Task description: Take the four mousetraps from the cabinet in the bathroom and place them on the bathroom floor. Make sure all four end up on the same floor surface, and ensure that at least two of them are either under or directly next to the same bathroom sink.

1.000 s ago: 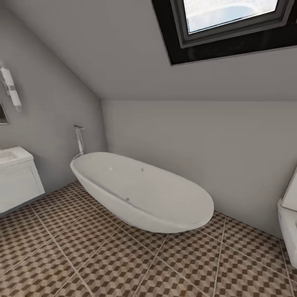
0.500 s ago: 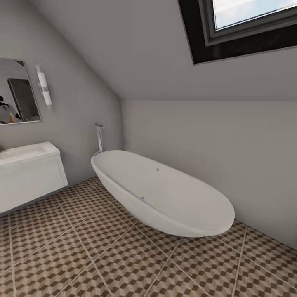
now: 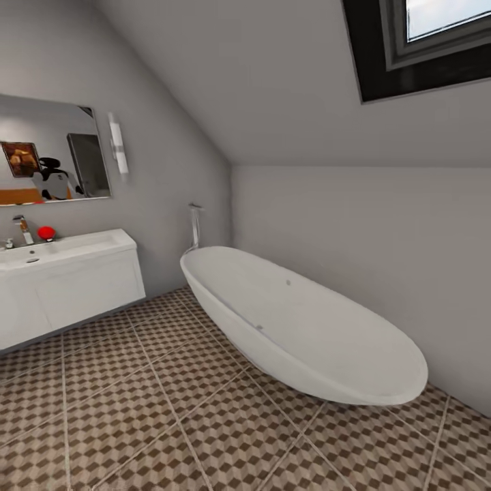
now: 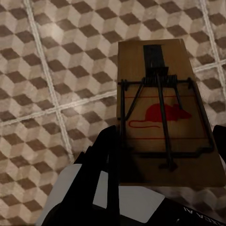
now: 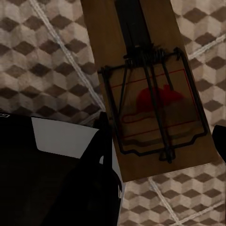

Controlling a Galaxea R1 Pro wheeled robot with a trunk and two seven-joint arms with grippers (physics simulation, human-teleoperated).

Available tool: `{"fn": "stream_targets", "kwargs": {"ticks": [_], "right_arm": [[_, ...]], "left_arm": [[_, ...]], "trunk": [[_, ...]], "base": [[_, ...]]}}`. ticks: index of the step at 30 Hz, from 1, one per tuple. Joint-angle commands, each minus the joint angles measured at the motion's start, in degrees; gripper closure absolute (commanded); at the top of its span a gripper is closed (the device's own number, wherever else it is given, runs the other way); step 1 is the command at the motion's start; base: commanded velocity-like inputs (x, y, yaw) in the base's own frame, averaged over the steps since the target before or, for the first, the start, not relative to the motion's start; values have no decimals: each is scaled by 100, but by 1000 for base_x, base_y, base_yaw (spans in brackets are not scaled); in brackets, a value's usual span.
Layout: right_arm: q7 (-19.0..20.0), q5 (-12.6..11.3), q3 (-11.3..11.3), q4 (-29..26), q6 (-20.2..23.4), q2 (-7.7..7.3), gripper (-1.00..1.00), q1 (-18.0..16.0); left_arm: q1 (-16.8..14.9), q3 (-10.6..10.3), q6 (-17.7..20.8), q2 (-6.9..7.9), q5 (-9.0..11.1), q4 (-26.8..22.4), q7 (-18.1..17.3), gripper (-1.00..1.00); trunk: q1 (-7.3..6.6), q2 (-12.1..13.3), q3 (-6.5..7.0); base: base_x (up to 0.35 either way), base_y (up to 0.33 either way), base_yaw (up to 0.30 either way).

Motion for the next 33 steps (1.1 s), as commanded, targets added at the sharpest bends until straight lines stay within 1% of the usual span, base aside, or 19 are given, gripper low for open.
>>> {"fn": "stream_targets", "kwargs": {"ticks": [1, 8, 16, 33], "right_arm": [[12, 44, -19, 5, 10, -3, 100, -5], [12, 44, -19, 5, 10, -8, 100, -5], [13, 44, -20, 5, 45, 3, 100, -5], [12, 44, -19, 5, 28, -7, 100, -5]], "left_arm": [[-4, -48, -14, -3, 26, 3, 35, 100], [-4, -48, -14, 5, 26, 3, 38, 100], [-4, -48, -14, 5, 26, 3, 43, 100], [-4, -48, -14, 5, 31, 3, 46, 100]], "trunk": [[0, -3, -6], [0, -3, -6], [0, -3, -6], [0, -3, -6]], "base": [[0, 0, 279], [0, 0, 263], [0, 0, 99], [0, 0, 267]]}}
